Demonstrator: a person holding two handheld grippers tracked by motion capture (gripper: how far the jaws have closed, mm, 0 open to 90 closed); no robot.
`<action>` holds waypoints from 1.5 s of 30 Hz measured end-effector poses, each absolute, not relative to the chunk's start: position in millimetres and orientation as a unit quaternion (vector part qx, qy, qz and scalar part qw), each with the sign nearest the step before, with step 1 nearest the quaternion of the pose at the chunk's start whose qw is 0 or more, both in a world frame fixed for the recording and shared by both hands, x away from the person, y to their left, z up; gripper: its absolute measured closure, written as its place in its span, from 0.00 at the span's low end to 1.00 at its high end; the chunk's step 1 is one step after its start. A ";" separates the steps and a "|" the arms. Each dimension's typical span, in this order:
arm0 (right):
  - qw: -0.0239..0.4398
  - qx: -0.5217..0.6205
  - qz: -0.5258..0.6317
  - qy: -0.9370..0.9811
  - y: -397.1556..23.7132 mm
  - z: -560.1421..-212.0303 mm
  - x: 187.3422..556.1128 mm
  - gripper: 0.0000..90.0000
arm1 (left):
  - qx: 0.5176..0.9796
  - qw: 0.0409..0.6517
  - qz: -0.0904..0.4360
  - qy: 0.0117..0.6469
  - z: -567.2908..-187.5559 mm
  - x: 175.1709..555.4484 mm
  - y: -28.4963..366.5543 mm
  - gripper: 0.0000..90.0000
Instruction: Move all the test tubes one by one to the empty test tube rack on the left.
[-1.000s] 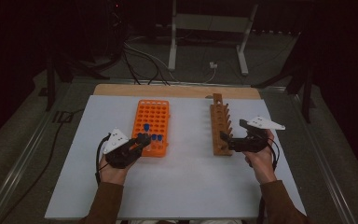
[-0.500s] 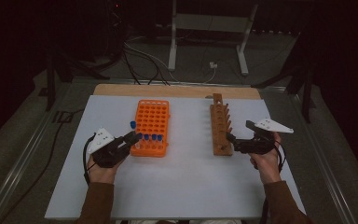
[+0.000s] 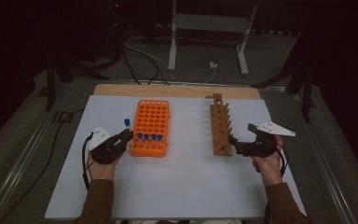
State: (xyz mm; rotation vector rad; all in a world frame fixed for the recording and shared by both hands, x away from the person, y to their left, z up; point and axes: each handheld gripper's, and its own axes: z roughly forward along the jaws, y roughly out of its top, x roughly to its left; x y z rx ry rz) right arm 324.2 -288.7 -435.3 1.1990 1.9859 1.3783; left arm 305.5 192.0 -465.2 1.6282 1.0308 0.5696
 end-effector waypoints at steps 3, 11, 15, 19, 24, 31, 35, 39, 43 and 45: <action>0.220 0.434 0.498 0.718 -289.1 -436.3 323.8 0.00 | 0.686 0.534 0.238 0.433 -469.2 307.4 191.6 0.87; 0.219 0.441 0.495 0.716 -293.4 -439.1 324.7 0.00 | 0.692 0.518 0.231 0.447 -482.0 312.2 192.3 0.87; 0.218 0.440 0.495 0.717 -292.8 -439.4 324.4 0.00 | 0.706 0.502 0.231 0.444 -485.5 312.2 188.0 0.87; 0.216 0.439 0.496 0.718 -292.3 -440.1 324.0 0.00 | 0.721 0.479 0.229 0.445 -490.3 311.6 183.8 0.87; 0.215 0.440 0.494 0.719 -292.8 -441.7 324.1 0.00 | 0.737 0.454 0.232 0.444 -494.7 309.2 181.0 0.87; 0.213 0.440 0.492 0.720 -292.3 -443.2 323.7 0.00 | 0.748 0.439 0.235 0.439 -496.1 306.5 179.6 0.87; 0.213 0.440 0.491 0.721 -292.5 -443.8 323.9 0.00 | 0.756 0.426 0.237 0.436 -499.3 307.2 176.1 0.87; 0.211 0.441 0.491 0.721 -292.4 -445.2 323.4 0.00 | 0.755 0.427 0.239 0.437 -499.7 306.9 175.8 0.87; 0.210 0.439 0.490 0.723 -292.1 -446.6 322.4 0.00 | 0.754 0.427 0.235 0.440 -499.4 306.9 176.3 0.87; 0.209 0.439 0.491 0.723 -292.5 -447.1 321.5 0.00 | 0.750 0.432 0.229 0.446 -498.9 306.8 176.9 0.86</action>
